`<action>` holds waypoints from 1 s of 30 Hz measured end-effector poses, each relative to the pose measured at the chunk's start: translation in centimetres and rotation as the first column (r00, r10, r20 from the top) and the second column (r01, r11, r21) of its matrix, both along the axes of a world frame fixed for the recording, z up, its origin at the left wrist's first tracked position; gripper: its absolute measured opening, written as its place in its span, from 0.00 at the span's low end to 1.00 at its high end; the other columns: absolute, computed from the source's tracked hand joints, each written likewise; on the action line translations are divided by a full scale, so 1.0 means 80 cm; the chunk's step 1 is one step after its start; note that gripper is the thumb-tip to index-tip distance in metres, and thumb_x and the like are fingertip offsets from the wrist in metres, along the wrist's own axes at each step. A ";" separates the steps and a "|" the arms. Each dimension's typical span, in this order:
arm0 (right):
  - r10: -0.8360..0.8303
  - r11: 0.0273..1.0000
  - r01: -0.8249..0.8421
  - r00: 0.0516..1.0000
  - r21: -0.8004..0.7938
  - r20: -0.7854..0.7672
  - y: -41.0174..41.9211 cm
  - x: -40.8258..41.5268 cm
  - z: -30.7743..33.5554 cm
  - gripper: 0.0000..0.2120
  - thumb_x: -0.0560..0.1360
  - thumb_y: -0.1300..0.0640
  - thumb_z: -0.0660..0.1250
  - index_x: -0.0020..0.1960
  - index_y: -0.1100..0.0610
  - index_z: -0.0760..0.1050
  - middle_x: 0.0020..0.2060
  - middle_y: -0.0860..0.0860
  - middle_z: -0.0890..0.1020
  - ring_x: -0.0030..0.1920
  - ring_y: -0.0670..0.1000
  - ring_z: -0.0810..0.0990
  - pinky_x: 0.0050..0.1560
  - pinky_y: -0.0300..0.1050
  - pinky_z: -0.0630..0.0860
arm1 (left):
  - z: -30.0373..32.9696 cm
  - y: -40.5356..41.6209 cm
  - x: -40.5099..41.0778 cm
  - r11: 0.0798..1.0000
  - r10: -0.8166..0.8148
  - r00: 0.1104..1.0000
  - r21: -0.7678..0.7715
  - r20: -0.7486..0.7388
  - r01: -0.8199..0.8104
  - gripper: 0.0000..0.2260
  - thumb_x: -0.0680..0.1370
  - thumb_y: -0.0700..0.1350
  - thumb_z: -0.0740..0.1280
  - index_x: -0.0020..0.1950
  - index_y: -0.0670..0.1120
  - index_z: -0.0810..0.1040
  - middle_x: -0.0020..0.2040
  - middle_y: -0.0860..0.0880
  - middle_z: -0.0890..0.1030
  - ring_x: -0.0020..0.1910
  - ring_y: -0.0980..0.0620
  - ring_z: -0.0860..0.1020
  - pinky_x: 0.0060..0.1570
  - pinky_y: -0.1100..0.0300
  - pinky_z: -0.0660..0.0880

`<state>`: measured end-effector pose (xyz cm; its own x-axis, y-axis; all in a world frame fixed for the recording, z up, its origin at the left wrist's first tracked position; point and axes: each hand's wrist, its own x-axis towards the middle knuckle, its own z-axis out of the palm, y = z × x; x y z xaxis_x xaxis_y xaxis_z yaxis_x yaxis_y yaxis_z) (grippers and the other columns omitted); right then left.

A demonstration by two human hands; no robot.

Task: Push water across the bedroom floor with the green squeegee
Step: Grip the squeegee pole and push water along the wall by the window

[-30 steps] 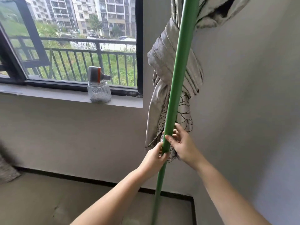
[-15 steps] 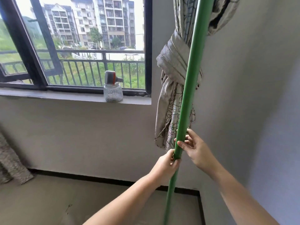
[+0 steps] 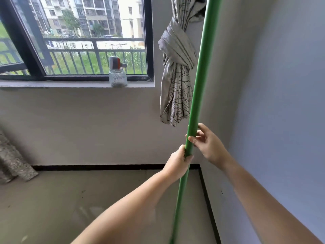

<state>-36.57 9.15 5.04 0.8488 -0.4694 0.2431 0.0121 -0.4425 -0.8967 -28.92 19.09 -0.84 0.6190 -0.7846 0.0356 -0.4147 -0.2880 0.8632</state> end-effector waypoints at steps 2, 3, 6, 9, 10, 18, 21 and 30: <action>-0.003 1.000 0.002 1.000 -0.019 -0.009 0.018 -0.030 0.001 0.12 0.72 0.58 0.67 0.47 0.42 0.71 0.45 0.56 0.83 0.48 0.53 0.82 0.58 0.56 0.76 | 0.001 0.017 -0.034 0.999 0.032 0.999 -0.002 -0.004 -0.032 0.04 0.77 0.45 0.60 0.49 0.47 0.67 0.45 0.45 0.78 0.47 0.43 0.78 0.46 0.51 0.74; 0.000 1.000 -0.001 1.000 -0.029 -0.015 0.027 -0.047 0.001 0.12 0.72 0.58 0.67 0.47 0.41 0.71 0.45 0.56 0.83 0.47 0.53 0.82 0.57 0.56 0.76 | 0.000 0.025 -0.052 0.999 0.054 0.998 0.000 -0.011 -0.054 0.04 0.77 0.45 0.60 0.49 0.47 0.68 0.45 0.46 0.78 0.46 0.43 0.78 0.45 0.51 0.74; 0.013 0.998 -0.014 1.000 -0.054 -0.020 0.058 -0.100 0.004 0.11 0.71 0.57 0.68 0.47 0.43 0.71 0.44 0.56 0.83 0.46 0.52 0.82 0.56 0.54 0.76 | -0.003 0.056 -0.109 0.995 0.103 0.995 -0.009 0.003 -0.103 0.07 0.76 0.46 0.61 0.51 0.46 0.69 0.45 0.45 0.79 0.45 0.44 0.78 0.45 0.51 0.74; 0.000 0.998 -0.002 1.000 -0.069 -0.023 0.094 -0.152 0.006 0.11 0.71 0.58 0.68 0.49 0.45 0.71 0.42 0.53 0.82 0.44 0.51 0.82 0.55 0.53 0.77 | -0.002 0.091 -0.162 0.993 0.116 0.993 -0.009 0.016 -0.116 0.08 0.76 0.46 0.62 0.52 0.45 0.69 0.47 0.42 0.80 0.45 0.43 0.78 0.46 0.50 0.75; -0.001 0.998 0.000 1.000 -0.066 -0.028 0.108 -0.169 0.008 0.11 0.71 0.58 0.68 0.49 0.45 0.72 0.41 0.51 0.82 0.44 0.50 0.82 0.55 0.54 0.77 | 0.000 0.105 -0.180 0.994 0.112 0.994 -0.011 0.015 -0.112 0.08 0.76 0.46 0.62 0.52 0.44 0.69 0.47 0.42 0.80 0.45 0.43 0.78 0.46 0.50 0.75; -0.043 0.996 0.042 0.999 -0.079 -0.015 0.250 -0.304 0.010 0.12 0.71 0.58 0.69 0.49 0.45 0.72 0.38 0.48 0.81 0.43 0.51 0.82 0.55 0.58 0.77 | 0.001 0.245 -0.303 1.000 0.001 0.998 -0.027 0.055 0.001 0.05 0.77 0.46 0.62 0.49 0.46 0.68 0.40 0.50 0.76 0.42 0.47 0.76 0.41 0.56 0.72; -0.065 0.994 0.064 0.998 -0.083 -0.010 0.317 -0.353 0.011 0.13 0.70 0.58 0.69 0.47 0.41 0.72 0.39 0.49 0.81 0.43 0.52 0.82 0.55 0.58 0.76 | -0.001 0.310 -0.347 1.000 -0.027 0.998 -0.013 0.055 0.027 0.08 0.77 0.46 0.61 0.54 0.45 0.69 0.44 0.47 0.77 0.45 0.46 0.77 0.45 0.53 0.73; -0.027 0.998 0.027 1.000 -0.050 -0.008 0.478 -0.491 0.015 0.11 0.70 0.58 0.69 0.50 0.50 0.73 0.40 0.53 0.82 0.42 0.51 0.82 0.55 0.57 0.77 | 0.003 0.468 -0.490 1.000 0.018 1.000 0.019 0.005 -0.018 0.09 0.77 0.47 0.61 0.52 0.44 0.68 0.42 0.47 0.75 0.39 0.47 0.74 0.41 0.55 0.71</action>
<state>-75.88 47.42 6.27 0.8381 -0.4799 0.2594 -0.0081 -0.4864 -0.8737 -68.12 56.50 -0.57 0.6332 -0.7736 0.0238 -0.4134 -0.3120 0.8554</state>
